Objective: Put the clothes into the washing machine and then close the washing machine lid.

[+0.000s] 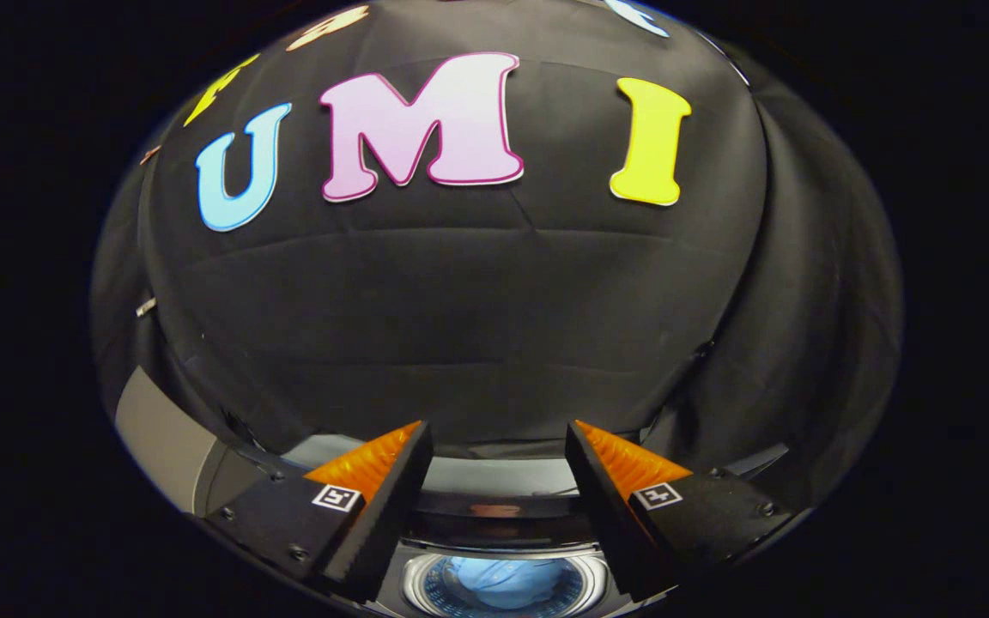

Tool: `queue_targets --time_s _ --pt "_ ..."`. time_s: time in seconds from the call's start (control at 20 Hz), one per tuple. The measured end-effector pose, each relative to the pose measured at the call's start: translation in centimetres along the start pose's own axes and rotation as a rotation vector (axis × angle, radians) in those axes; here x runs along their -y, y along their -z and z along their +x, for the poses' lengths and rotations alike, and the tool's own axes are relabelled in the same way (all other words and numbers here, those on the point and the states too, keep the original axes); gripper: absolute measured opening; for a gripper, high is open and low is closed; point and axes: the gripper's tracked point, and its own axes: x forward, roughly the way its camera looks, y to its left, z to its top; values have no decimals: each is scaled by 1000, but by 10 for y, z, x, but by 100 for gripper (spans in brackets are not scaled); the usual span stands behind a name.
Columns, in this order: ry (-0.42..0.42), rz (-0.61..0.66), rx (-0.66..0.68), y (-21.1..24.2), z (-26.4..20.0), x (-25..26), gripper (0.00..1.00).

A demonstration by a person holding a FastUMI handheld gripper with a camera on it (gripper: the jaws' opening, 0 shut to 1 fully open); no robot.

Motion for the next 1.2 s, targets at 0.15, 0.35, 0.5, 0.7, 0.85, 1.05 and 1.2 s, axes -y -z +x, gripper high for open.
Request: queue_targets --time_s 0.15,0.35,0.5,0.7,0.85,1.05,1.2 --pt "-8 -5 1 1 1 0 99" --pt "-9 -10 15 0 2 0 100" --pt "-5 -10 16 0 3 1 100" --pt "-3 -10 22 0 3 2 100" --pt "-2 -10 28 -1 4 2 100" --pt "-4 -10 36 -2 4 2 100" --pt "-9 -10 41 -3 3 2 99"
